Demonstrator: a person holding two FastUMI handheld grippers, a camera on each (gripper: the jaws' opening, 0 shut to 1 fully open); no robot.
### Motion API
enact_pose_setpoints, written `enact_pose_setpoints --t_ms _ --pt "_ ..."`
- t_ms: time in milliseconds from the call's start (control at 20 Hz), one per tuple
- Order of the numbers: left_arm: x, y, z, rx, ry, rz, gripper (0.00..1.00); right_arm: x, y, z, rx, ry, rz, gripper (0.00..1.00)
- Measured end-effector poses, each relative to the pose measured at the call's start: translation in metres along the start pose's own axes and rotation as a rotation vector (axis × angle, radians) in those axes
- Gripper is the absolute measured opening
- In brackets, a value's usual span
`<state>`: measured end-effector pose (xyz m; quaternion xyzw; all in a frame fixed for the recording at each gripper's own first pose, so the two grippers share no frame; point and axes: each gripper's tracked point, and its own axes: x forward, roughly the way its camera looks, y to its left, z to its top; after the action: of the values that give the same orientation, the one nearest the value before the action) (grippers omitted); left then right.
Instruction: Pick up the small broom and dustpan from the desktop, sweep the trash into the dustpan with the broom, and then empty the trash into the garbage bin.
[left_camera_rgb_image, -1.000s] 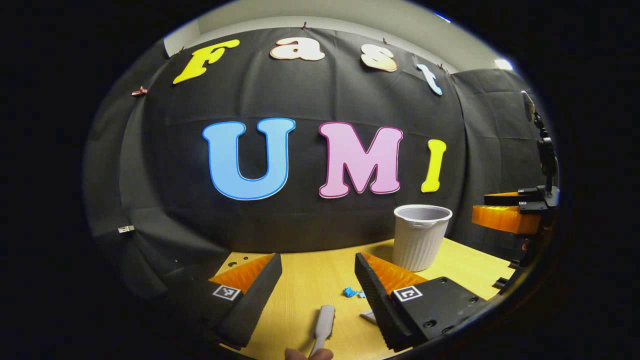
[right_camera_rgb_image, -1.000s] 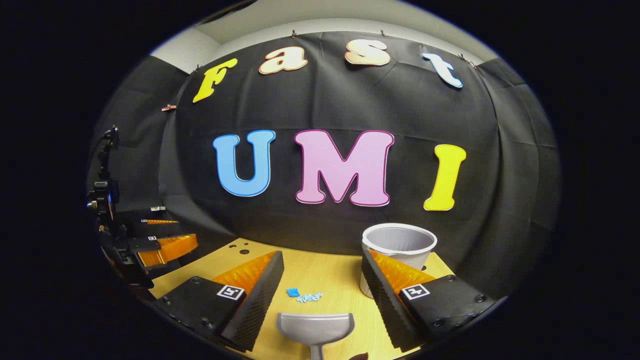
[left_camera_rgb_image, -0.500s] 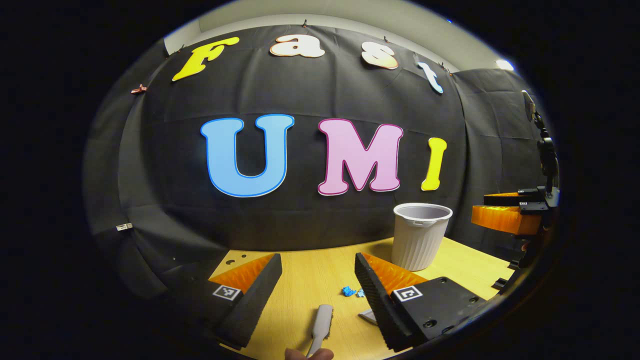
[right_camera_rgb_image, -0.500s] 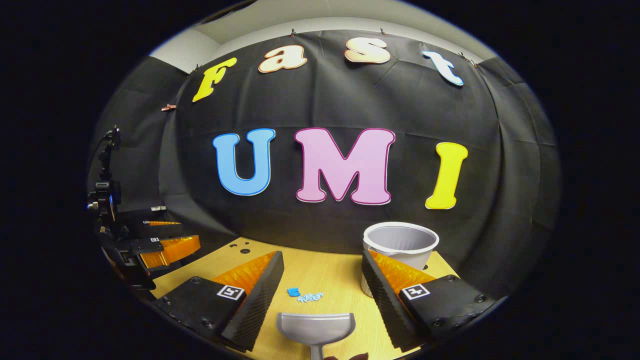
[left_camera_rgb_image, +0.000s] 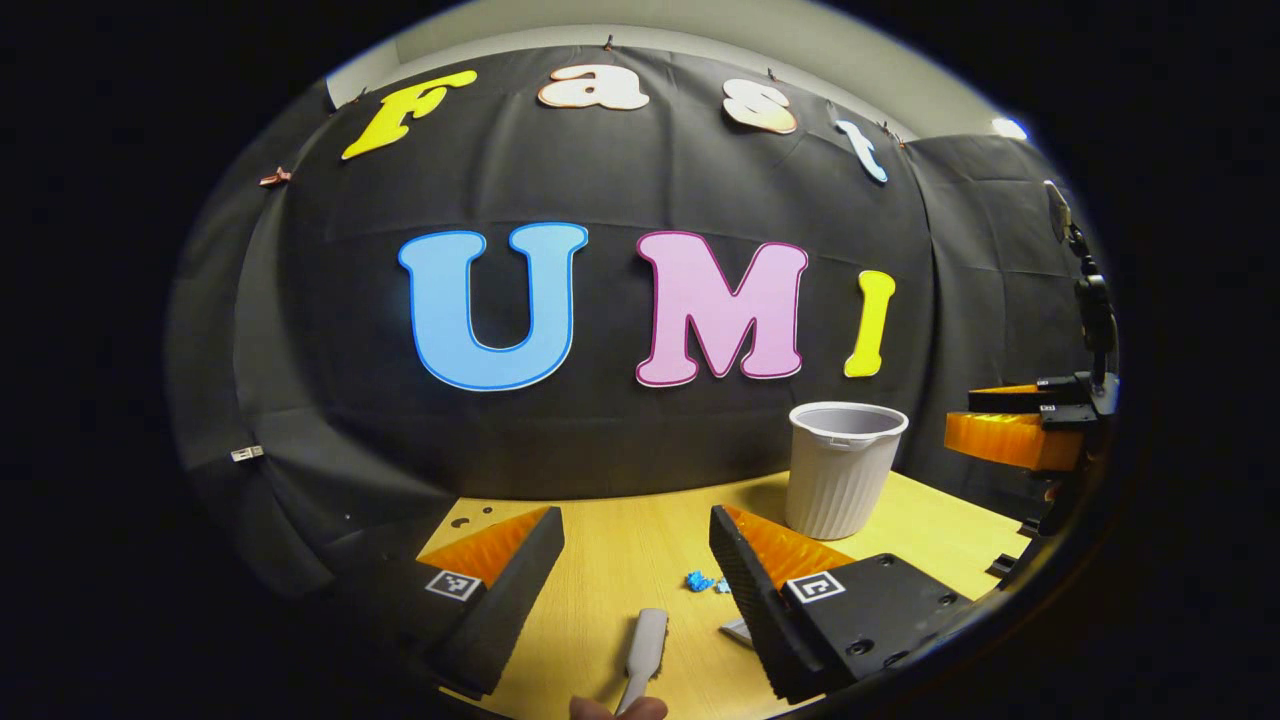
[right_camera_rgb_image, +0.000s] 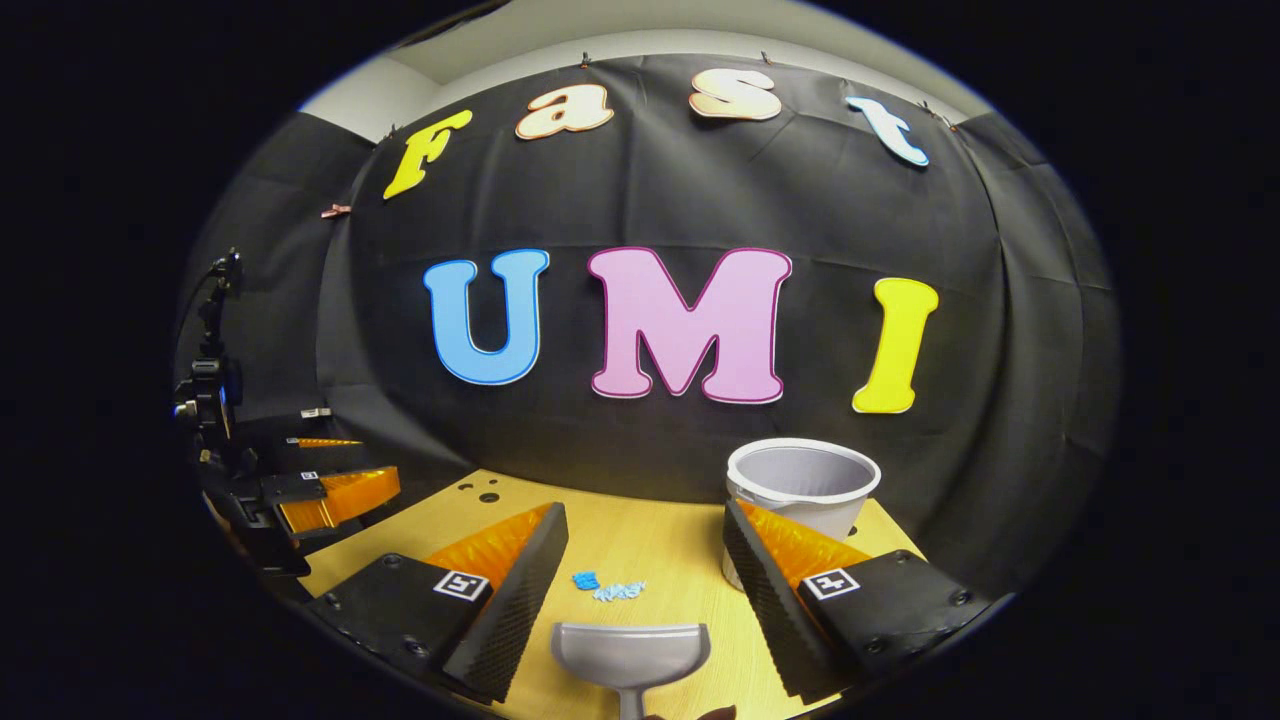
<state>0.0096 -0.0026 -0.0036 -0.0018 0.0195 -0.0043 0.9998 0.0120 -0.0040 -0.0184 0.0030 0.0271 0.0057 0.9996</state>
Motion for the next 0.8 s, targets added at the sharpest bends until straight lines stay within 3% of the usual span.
enact_pose_setpoints --t_ms 200,550,800 --pt "0.001 0.0 -0.007 0.003 0.021 0.003 0.95 -0.011 -0.005 -0.041 -0.017 0.133 0.011 0.98" --pt "0.001 0.001 -0.031 -0.02 0.069 0.011 0.95 -0.043 -0.002 -0.154 -0.046 0.469 0.044 0.98" --pt "-0.006 0.008 -0.044 -0.011 0.096 0.025 0.95 -0.049 0.008 -0.224 0.002 0.704 0.052 0.98"
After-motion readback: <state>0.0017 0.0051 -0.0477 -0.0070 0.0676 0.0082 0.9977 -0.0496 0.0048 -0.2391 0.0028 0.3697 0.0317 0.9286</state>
